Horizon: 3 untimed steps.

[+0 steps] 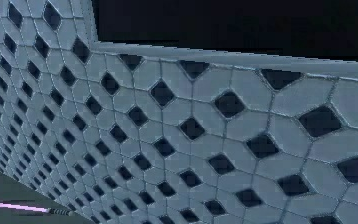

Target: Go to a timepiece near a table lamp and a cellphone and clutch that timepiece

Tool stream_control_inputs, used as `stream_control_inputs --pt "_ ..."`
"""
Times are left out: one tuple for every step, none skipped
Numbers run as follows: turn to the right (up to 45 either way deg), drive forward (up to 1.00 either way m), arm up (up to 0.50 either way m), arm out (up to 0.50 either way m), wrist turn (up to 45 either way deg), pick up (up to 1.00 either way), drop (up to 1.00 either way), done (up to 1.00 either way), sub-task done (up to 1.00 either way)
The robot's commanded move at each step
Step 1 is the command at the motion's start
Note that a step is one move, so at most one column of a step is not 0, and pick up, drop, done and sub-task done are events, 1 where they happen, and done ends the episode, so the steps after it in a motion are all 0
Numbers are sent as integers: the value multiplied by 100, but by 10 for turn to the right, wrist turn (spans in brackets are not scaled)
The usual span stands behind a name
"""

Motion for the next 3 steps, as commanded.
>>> stream_control_inputs --pt "0 0 0 48 0 0 0 0 0" --pt "0 0 0 0 450 0 0 0 0" --pt "0 0 0 0 450 0 0 0 0"
